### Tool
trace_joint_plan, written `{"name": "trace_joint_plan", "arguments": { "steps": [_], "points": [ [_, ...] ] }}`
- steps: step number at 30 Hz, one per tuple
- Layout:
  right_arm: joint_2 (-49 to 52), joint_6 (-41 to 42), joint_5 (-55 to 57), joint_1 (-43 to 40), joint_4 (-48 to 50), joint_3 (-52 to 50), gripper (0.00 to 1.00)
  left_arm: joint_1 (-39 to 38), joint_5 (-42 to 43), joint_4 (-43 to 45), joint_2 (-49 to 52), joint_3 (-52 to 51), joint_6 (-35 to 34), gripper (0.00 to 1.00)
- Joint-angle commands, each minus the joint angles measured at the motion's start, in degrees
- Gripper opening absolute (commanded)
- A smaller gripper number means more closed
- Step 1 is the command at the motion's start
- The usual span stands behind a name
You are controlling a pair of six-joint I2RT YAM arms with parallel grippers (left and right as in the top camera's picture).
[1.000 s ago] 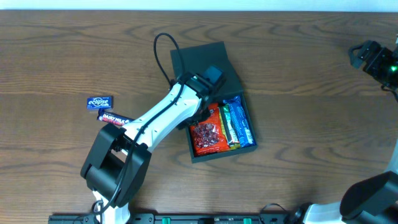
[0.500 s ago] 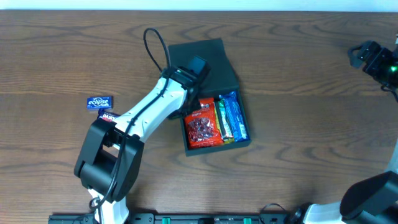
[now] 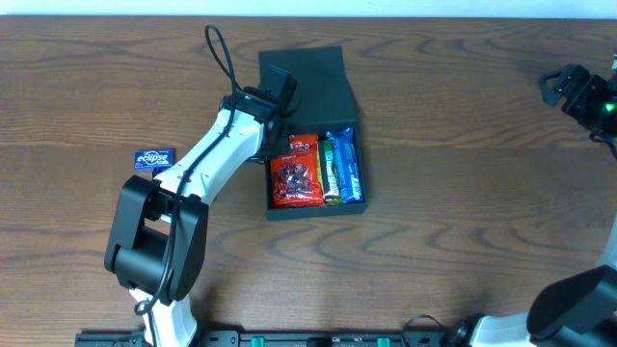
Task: Pack container
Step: 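Withdraw the left gripper from the box toward the Dairy Milk bar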
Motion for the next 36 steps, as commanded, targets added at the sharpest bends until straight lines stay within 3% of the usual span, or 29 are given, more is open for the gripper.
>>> {"name": "trace_joint_plan", "arguments": {
  "steps": [1, 23, 26, 36],
  "points": [
    [0.37, 0.74, -0.61, -0.44, -0.11, 0.70, 0.99, 0.39, -1.42, 0.81, 1.33, -0.15, 7.61, 0.06],
    [0.37, 1.38, -0.59, -0.44, -0.11, 0.70, 0.99, 0.39, -1.40, 1.11, 1.33, -0.15, 20.76, 0.06],
    [0.37, 1.60, -0.59, -0.44, -0.28, 0.70, 0.99, 0.39, -1.40, 1.09, 1.33, -0.15, 18.80, 0.06],
    [0.37, 1.57, -0.59, -0.44, -0.61, 0.70, 0.99, 0.39, 0.24, -0.11, 1.33, -0.15, 2.71, 0.06]
  ]
}}
